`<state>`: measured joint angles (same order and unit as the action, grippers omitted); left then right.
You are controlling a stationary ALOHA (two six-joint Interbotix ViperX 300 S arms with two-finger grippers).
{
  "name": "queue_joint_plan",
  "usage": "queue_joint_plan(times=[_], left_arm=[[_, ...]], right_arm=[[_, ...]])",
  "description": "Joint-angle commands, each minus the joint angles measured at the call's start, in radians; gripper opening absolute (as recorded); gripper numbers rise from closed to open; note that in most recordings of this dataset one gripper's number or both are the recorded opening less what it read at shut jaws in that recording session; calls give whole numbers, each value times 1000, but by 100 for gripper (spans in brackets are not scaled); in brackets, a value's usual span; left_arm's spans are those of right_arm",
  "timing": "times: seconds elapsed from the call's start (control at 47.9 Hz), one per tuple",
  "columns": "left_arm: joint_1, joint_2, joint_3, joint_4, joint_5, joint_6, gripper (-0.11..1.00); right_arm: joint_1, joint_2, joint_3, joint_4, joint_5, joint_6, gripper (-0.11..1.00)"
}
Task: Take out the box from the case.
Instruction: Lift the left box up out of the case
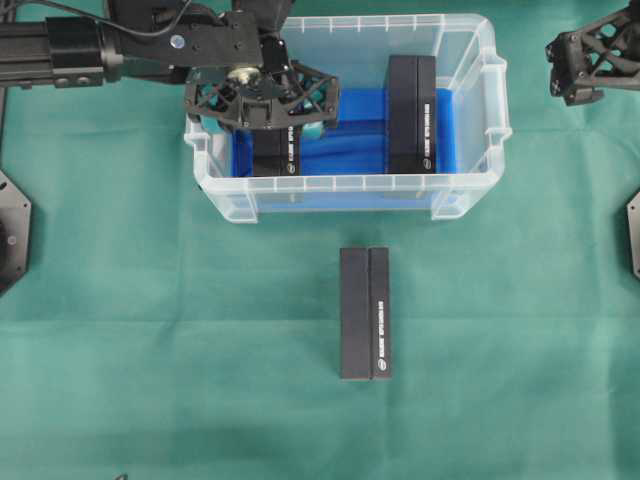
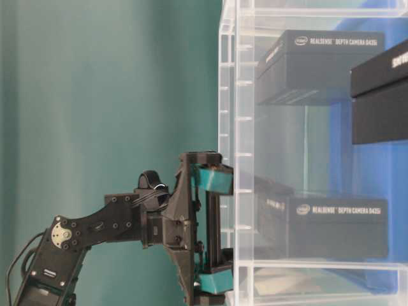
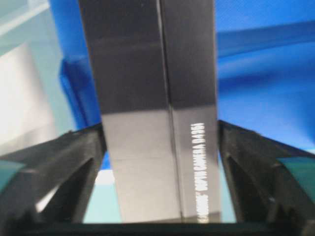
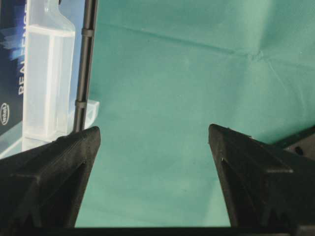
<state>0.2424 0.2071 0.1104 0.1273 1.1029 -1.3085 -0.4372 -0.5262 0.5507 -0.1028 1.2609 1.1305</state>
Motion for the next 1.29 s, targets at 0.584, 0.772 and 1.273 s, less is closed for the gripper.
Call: queue_joint_plan(times=[0.584, 0.772, 1.273], left_arm=[[-2, -17, -28, -32, -15, -21, 60], [-2, -28, -46, -31, 31, -20, 60], [-5, -49, -120, -32, 149, -6, 60]], right_arm=[[2, -9, -8, -2, -5, -15, 87], [2, -9, -9, -2, -5, -15, 87], [2, -12, -9, -2, -9, -15, 87]])
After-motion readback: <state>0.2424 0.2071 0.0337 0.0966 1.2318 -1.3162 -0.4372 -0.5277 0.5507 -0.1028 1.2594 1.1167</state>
